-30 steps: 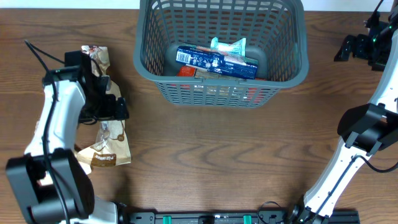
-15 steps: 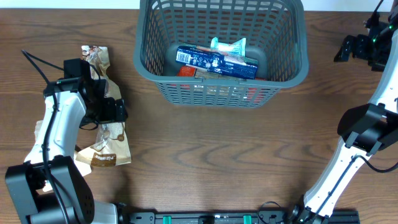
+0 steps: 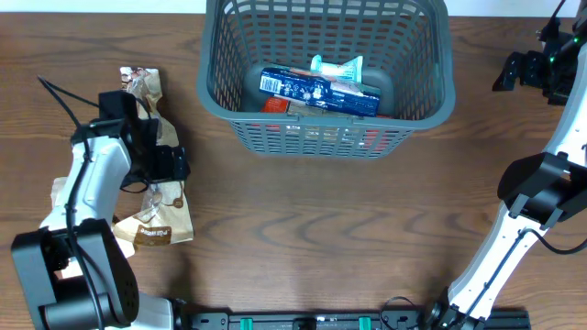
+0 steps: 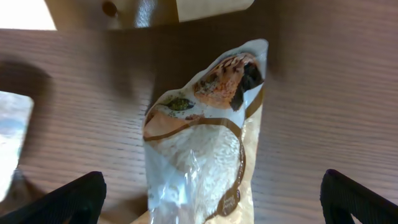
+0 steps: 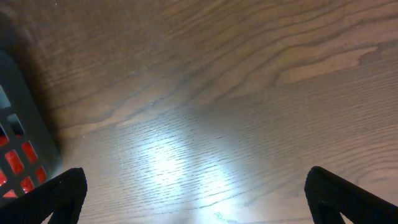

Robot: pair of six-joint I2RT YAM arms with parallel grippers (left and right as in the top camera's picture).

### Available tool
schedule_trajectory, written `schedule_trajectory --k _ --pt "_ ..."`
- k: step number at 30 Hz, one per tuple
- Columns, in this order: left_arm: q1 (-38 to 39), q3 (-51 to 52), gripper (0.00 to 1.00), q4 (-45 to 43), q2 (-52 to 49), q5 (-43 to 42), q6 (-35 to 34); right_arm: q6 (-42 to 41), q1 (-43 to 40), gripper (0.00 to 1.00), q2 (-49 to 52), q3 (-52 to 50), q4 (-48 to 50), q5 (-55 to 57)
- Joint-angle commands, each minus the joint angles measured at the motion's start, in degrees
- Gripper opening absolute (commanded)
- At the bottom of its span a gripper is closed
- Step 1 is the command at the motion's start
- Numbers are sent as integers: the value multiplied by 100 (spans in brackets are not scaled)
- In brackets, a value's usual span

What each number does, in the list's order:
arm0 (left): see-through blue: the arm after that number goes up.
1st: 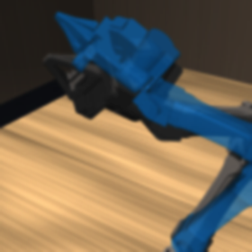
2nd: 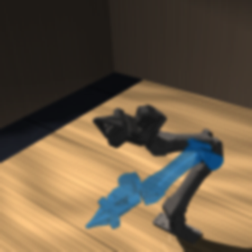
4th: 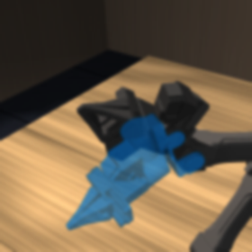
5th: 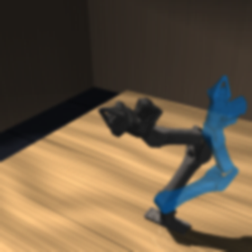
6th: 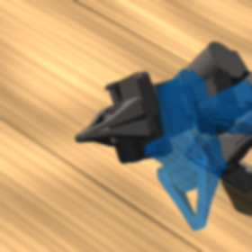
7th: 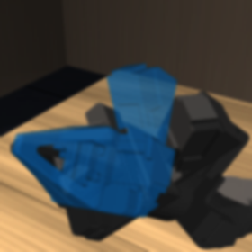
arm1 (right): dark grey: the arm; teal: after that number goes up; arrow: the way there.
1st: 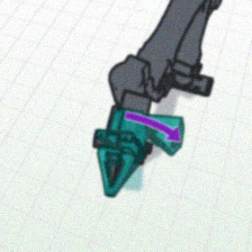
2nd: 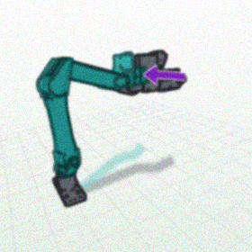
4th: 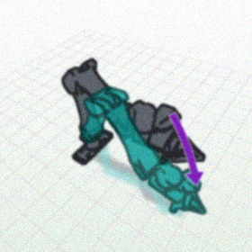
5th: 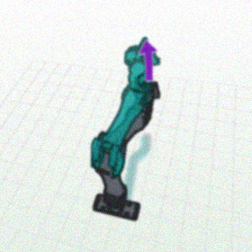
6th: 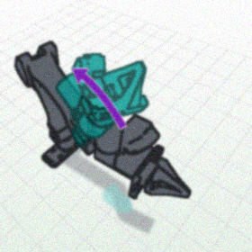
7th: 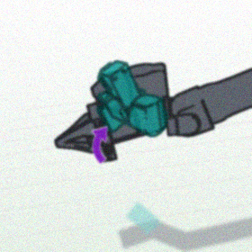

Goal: Pack container
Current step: 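Reach the left gripper over the beige snack pouches and grasp one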

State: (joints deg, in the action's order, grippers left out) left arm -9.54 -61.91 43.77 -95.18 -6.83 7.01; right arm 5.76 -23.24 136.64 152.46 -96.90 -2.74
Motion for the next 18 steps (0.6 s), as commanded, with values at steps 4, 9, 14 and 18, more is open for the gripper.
schedule_trajectory --k 4,9,14,18 --pt "-20 330 99 -175 -227 111 -133 -103 -9 99 -87 28 -20 37" --pt "-20 374 98 -192 -494 151 -136 -103 -9 99 -87 28 -22 35" --pt "-20 374 80 -186 -699 151 -136 -103 -9 99 -87 28 -22 37" --pt "-20 374 50 -52 -704 149 -133 -103 -9 99 -87 28 -22 35"
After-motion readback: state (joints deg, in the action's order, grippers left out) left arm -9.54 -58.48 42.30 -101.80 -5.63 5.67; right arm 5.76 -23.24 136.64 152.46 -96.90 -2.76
